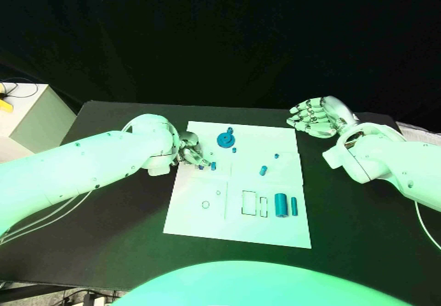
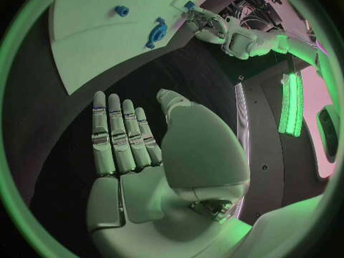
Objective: Assemble the parts on the task board
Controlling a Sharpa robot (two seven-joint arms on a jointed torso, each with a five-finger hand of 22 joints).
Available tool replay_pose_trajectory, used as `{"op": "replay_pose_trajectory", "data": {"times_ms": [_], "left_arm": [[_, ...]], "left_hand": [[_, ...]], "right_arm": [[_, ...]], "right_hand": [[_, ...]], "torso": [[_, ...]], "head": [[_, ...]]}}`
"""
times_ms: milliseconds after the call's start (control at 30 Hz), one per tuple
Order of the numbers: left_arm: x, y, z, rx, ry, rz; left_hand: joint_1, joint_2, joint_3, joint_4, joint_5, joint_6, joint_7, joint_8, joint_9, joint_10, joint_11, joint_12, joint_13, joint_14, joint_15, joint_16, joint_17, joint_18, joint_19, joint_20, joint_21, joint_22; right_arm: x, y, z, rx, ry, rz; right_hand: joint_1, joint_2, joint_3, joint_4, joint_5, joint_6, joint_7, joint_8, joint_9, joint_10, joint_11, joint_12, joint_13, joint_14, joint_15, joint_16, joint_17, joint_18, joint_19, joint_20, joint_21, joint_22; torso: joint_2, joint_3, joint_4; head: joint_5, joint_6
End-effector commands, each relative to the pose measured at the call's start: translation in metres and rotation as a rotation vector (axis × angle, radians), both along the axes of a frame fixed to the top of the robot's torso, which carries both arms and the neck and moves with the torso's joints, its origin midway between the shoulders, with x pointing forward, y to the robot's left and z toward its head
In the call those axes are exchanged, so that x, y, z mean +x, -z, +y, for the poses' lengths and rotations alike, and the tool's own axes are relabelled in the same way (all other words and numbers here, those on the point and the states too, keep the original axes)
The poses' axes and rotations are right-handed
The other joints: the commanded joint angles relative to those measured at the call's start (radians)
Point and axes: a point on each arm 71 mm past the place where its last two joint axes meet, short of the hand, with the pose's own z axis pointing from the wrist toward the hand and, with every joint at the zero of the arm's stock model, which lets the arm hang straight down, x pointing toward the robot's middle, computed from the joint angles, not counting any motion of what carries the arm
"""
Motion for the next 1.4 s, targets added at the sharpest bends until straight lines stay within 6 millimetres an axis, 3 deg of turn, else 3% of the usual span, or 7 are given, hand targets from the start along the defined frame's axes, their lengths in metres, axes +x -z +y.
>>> {"op": "replay_pose_trajectory", "data": {"times_ms": [33, 367, 600, 700, 933, 1200, 1400], "left_arm": [[-0.001, 0.001, -0.001, -0.006, -0.003, 0.006], [-0.002, 0.001, 0.002, 0.012, 0.005, 0.014], [-0.005, -0.001, 0.003, -0.022, 0.005, 0.03], [-0.005, -0.005, 0.003, -0.037, 0.009, 0.028], [-0.004, -0.015, 0.004, -0.06, 0.012, -0.002], [-0.003, -0.022, 0.007, -0.09, 0.003, -0.03], [-0.003, -0.029, 0.008, -0.142, -0.013, -0.067]], "left_hand": [[0.011, 0.001, -0.016, 0.004, -0.004, 0.0, 0.005, -0.007, -0.002, -0.007, 0.003, -0.002, -0.001, 0.087, -0.006, 0.002, 0.216, -0.009, -0.001, -0.006, -0.006, -0.002], [0.013, -0.006, -0.059, 0.007, -0.004, -0.004, 0.007, -0.013, -0.003, -0.018, 0.005, -0.01, -0.015, 0.084, -0.005, -0.003, 0.207, -0.007, -0.008, -0.005, -0.014, -0.014], [0.069, 0.026, -0.108, 0.007, 0.009, -0.088, 0.035, -0.025, 0.002, -0.138, 0.03, -0.062, -0.139, 0.052, 0.015, -0.052, 0.131, 0.012, -0.063, 0.011, -0.075, -0.107], [0.131, 0.05, -0.075, 0.004, 0.018, -0.138, 0.053, -0.048, -0.013, -0.229, 0.046, -0.096, -0.221, 0.034, 0.029, -0.073, 0.098, 0.02, -0.089, 0.023, -0.103, -0.148], [0.154, 0.038, -0.048, 0.007, 0.017, -0.182, 0.08, -0.073, -0.038, -0.271, 0.07, -0.086, -0.229, 0.013, 0.051, -0.091, 0.065, 0.028, -0.116, 0.038, -0.132, -0.189], [0.166, 0.038, -0.032, 0.006, 0.019, -0.187, 0.084, -0.077, -0.045, -0.279, 0.074, -0.082, -0.231, 0.011, 0.054, -0.092, 0.061, 0.03, -0.119, 0.042, -0.137, -0.195], [0.136, 0.011, -0.051, 0.009, 0.01, -0.186, 0.093, -0.074, -0.054, -0.285, 0.083, -0.072, -0.235, 0.005, 0.062, -0.095, 0.053, 0.032, -0.126, 0.048, -0.145, -0.206]], "right_arm": [[-0.001, 0.0, 0.002, -0.005, -0.021, -0.003], [-0.001, 0.0, 0.001, -0.005, -0.021, 0.002], [-0.001, 0.001, 0.0, 0.002, -0.018, 0.014], [-0.001, 0.002, 0.0, 0.003, -0.016, 0.018], [-0.002, 0.004, -0.001, 0.005, -0.012, 0.026], [-0.003, 0.007, -0.002, 0.005, -0.01, 0.034], [-0.003, 0.007, -0.002, 0.005, -0.007, 0.031]], "right_hand": [[-0.01, 0.002, -0.001, 0.005, 0.006, 0.0, 0.053, -0.003, -0.001, 0.002, 0.007, -0.003, -0.002, -0.006, 0.0, -0.007, -0.001, 0.012, -0.008, -0.002, -0.003, -0.001], [-0.011, 0.002, -0.002, 0.005, 0.006, 0.001, 0.054, -0.003, -0.001, 0.002, 0.007, -0.003, -0.002, -0.006, 0.0, -0.008, -0.002, 0.012, -0.008, -0.001, -0.003, -0.002], [-0.011, 0.002, -0.002, 0.005, 0.006, 0.001, 0.054, -0.003, -0.001, 0.002, 0.007, -0.003, -0.002, -0.006, 0.0, -0.008, -0.002, 0.012, -0.008, -0.001, -0.003, -0.002], [-0.012, 0.002, -0.002, 0.005, 0.006, 0.001, 0.054, -0.003, -0.001, 0.002, 0.008, -0.004, -0.002, -0.006, 0.0, -0.008, -0.004, 0.013, -0.008, -0.001, -0.003, -0.004], [-0.012, 0.002, -0.002, 0.005, 0.006, 0.001, 0.054, -0.003, -0.001, 0.002, 0.008, -0.004, -0.002, -0.006, 0.0, -0.008, -0.004, 0.013, -0.008, -0.001, -0.003, -0.004], [-0.012, 0.003, -0.002, 0.005, 0.006, 0.001, 0.054, -0.003, -0.001, 0.002, 0.008, -0.004, -0.002, -0.006, 0.0, -0.009, -0.005, 0.013, -0.009, -0.001, -0.002, -0.005], [-0.012, 0.004, -0.001, 0.004, 0.007, 0.002, 0.055, -0.003, -0.001, 0.003, 0.008, -0.005, -0.002, -0.006, 0.001, -0.009, -0.006, 0.013, -0.009, -0.001, -0.002, -0.006]], "torso": [[0.0, -0.0001, -0.0001], [0.0, -0.001, -0.0001], [0.001, -0.0019, -0.0002], [0.001, -0.003, -0.0003], [0.0, -0.0021, 0.0003], [0.001, -0.0002, 0.0003], [0.0, -0.0002, -0.0004]], "head": [[-0.001, 0.0], [-0.005, 0.0], [-0.008, 0.0], [-0.009, 0.0], [-0.01, 0.0], [-0.011, 0.0], [-0.014, 0.0]]}}
